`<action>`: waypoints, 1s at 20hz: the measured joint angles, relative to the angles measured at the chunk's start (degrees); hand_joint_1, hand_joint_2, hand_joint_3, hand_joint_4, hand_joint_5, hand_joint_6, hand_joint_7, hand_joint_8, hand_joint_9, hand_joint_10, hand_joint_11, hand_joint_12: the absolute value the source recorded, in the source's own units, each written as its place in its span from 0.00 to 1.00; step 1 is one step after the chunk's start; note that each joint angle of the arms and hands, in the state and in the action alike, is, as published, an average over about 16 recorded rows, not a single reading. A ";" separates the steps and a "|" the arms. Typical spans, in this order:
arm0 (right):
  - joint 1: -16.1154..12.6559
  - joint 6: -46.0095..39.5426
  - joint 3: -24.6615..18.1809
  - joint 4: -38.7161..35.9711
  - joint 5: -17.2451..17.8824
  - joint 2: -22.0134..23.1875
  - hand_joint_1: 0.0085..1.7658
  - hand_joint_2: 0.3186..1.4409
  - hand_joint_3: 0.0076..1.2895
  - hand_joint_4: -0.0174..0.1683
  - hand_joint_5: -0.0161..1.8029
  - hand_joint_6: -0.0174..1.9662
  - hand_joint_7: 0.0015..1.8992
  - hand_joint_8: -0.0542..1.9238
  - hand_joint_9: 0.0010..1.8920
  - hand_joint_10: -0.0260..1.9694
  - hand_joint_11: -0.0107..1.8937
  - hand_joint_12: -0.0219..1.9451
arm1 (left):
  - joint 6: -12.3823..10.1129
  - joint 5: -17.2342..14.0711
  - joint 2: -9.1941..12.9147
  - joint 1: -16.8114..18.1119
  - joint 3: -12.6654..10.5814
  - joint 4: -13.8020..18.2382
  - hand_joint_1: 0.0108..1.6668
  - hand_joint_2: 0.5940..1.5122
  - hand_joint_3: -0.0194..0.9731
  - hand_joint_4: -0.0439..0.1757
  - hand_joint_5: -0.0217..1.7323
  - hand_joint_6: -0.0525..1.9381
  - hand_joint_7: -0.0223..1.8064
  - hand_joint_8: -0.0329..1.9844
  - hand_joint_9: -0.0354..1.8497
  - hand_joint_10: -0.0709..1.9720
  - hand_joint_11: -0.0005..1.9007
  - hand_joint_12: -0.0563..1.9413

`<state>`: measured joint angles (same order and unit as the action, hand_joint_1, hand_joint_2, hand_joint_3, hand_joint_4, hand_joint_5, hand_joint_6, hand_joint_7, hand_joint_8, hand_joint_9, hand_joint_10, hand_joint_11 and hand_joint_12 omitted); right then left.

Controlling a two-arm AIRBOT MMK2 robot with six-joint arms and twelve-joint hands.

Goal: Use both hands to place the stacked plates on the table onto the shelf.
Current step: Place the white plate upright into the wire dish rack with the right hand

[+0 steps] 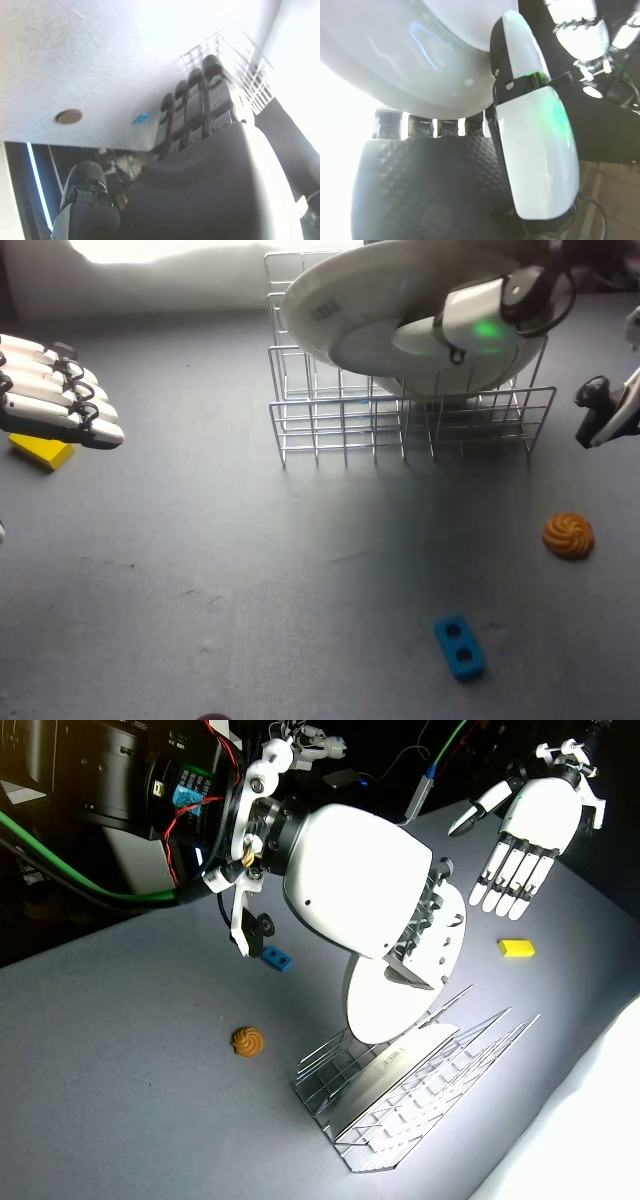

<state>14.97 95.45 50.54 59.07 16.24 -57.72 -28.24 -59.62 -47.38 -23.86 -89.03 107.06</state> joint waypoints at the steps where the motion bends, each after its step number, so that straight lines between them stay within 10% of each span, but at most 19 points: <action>1: 0.12 -0.11 0.39 -0.01 0.02 -0.34 0.66 0.72 0.00 0.05 0.41 0.54 0.42 0.79 0.39 0.78 0.28 0.89 | 0.00 0.00 0.00 0.00 0.00 0.00 0.00 0.57 0.04 0.20 0.05 0.03 0.06 0.02 0.06 0.04 0.01 0.14; 20: 3.24 -0.96 4.97 -0.09 0.71 -4.81 0.66 0.72 0.00 0.05 0.42 0.51 0.43 0.73 0.41 0.72 0.27 0.85 | 0.03 0.03 -0.04 -0.25 0.19 0.01 0.00 0.57 0.04 0.20 0.05 0.03 0.06 0.02 0.05 0.04 0.01 0.14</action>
<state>18.21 94.49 55.52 58.99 16.95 -62.53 -28.22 -59.59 -47.42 -24.12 -88.84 107.07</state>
